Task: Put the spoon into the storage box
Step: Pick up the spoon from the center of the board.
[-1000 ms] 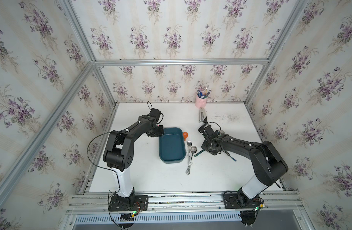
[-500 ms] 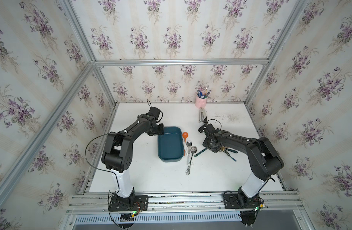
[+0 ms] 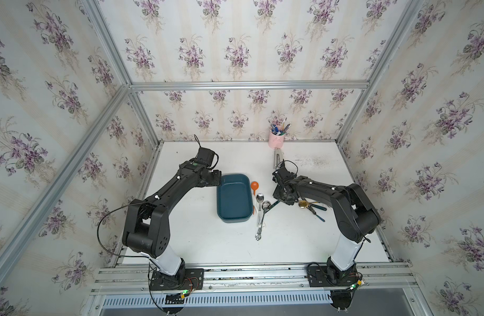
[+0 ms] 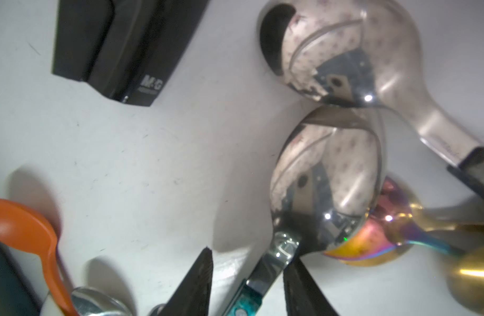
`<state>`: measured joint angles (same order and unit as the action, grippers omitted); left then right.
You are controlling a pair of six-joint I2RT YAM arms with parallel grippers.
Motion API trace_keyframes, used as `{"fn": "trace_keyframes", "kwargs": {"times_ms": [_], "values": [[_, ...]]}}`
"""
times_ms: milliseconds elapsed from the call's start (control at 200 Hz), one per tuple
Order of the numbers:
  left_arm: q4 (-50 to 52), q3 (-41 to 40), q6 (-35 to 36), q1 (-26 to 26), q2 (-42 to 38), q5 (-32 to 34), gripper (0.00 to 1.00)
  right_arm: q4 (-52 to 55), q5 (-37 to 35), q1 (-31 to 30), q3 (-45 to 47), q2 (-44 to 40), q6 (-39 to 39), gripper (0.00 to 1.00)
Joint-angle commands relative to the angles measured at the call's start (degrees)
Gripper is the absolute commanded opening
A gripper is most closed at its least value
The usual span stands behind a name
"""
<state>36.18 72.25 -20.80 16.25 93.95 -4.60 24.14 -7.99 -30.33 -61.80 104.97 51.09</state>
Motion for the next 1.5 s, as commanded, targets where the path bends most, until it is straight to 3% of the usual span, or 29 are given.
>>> {"fn": "trace_keyframes", "kwargs": {"times_ms": [0, 200, 225, 579, 899, 1494], "values": [[0.8, -0.45, 0.88, 0.01, -0.6, 1.31, 0.68, 4.5, 2.62, -0.01, -0.35, 2.28, -2.68, 0.38], [0.88, -1.08, 1.17, 0.01, -1.01, 1.79, 0.68, 8.86, -0.42, -0.08, -1.93, 4.09, -8.12, 0.32], [0.9, -1.13, 1.19, 0.01, -0.98, 1.79, 0.68, 8.99, -0.38, -2.28, -1.8, 4.15, -8.47, 0.32], [1.17, -0.71, 0.69, 0.01, -0.35, 1.45, 0.68, 7.99, 1.37, -3.25, -2.61, 5.65, -9.56, 0.24], [1.15, -1.06, 0.23, 0.01, -0.26, 1.7, 0.68, 9.89, -2.96, -3.25, -3.03, 7.04, -18.28, 0.2], [0.6, -1.77, -0.83, 0.01, -0.79, 1.53, 0.68, 7.9, 1.35, -3.25, 1.03, 3.95, -14.55, 0.19]]}}
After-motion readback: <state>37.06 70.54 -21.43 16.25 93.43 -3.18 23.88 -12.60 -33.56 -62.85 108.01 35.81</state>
